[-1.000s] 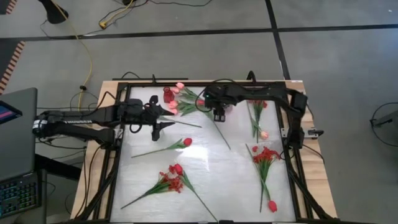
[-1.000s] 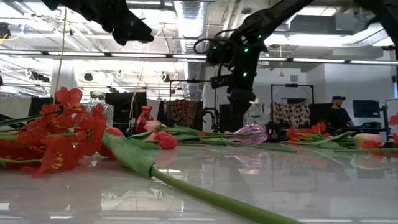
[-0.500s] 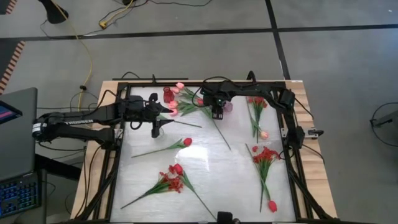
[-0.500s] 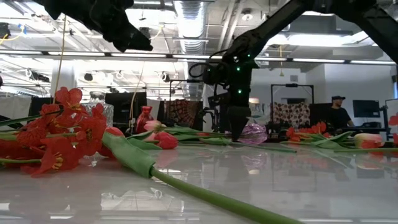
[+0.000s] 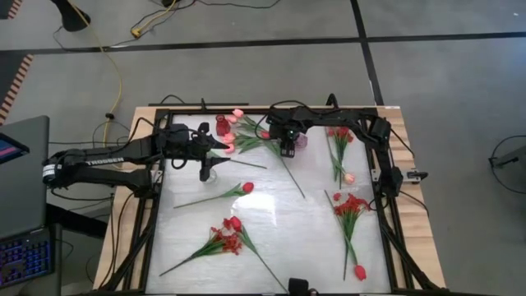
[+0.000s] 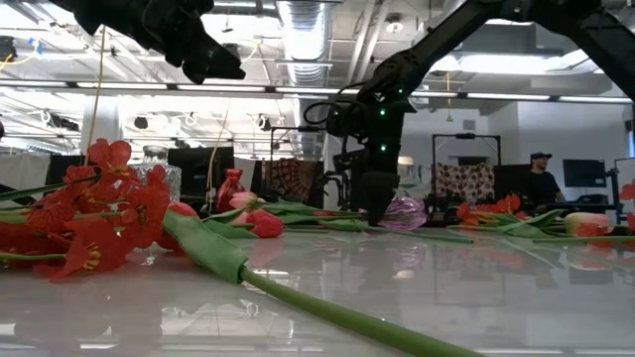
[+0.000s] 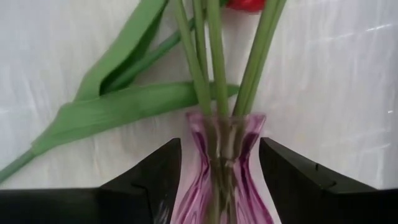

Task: Sort flowers into vase by color
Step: Adjust the purple vase

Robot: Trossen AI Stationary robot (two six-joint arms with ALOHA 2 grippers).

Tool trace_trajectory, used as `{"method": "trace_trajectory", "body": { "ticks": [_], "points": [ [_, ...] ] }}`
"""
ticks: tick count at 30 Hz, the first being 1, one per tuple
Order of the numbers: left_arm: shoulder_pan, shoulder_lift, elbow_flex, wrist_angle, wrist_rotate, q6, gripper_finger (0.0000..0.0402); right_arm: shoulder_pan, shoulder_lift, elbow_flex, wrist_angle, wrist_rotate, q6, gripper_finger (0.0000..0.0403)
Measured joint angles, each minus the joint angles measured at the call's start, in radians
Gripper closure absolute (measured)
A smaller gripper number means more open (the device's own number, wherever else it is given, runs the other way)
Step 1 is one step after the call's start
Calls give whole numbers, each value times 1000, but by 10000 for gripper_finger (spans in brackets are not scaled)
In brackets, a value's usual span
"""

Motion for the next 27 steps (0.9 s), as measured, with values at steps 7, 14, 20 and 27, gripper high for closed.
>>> {"method": "trace_trajectory", "body": {
  "ticks": [7, 14, 20, 27],
  "points": [
    [0, 0, 0, 4, 0, -11, 226, -1, 0, 0, 8, -1, 0, 211],
    [0, 0, 0, 3, 0, -17, 226, -1, 0, 0, 8, 0, 0, 258],
    [0, 0, 0, -2, 0, -18, 226, -1, -1, 0, 8, 3, 7, 239],
    [0, 0, 0, -2, -1, -20, 226, -5, -5, 0, -9, 0, 17, 260]
  ]
}}
